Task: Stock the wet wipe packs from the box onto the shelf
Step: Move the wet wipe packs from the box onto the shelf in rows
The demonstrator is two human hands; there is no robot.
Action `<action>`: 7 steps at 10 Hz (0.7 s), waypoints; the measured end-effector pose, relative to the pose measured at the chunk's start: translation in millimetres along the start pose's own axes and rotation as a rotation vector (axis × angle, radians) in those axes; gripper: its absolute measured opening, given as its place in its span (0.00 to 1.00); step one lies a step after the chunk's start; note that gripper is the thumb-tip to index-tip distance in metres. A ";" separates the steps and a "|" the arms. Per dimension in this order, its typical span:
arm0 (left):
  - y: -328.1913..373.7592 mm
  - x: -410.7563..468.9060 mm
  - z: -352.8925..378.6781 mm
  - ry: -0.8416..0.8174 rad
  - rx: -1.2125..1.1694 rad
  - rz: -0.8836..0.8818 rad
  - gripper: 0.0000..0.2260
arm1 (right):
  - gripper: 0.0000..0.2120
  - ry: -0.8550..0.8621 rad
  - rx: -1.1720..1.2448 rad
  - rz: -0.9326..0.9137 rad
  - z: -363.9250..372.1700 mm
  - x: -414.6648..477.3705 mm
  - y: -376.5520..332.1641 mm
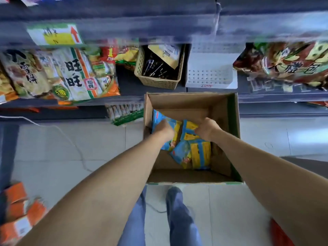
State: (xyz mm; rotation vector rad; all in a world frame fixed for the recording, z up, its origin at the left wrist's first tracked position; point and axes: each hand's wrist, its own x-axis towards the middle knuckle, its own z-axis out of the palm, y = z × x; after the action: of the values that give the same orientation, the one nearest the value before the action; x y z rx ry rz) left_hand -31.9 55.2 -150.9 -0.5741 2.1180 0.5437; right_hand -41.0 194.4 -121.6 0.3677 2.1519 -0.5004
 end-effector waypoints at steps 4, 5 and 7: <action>16.0 51.3 36.9 0.081 0.062 -0.115 0.22 | 0.30 -0.111 -0.162 -0.025 36.0 80.4 14.7; 19.0 54.1 37.9 0.117 0.026 -0.106 0.21 | 0.18 -0.145 -0.009 0.064 34.5 88.1 12.6; 25.8 22.2 4.5 0.099 0.004 0.009 0.16 | 0.25 -0.150 0.148 0.092 8.7 67.6 4.8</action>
State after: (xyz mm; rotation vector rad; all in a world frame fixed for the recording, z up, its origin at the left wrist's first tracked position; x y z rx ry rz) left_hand -55.7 73.8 -167.1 -0.6006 2.2152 0.5261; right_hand -71.9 199.8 -182.3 0.4933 1.9498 -0.6170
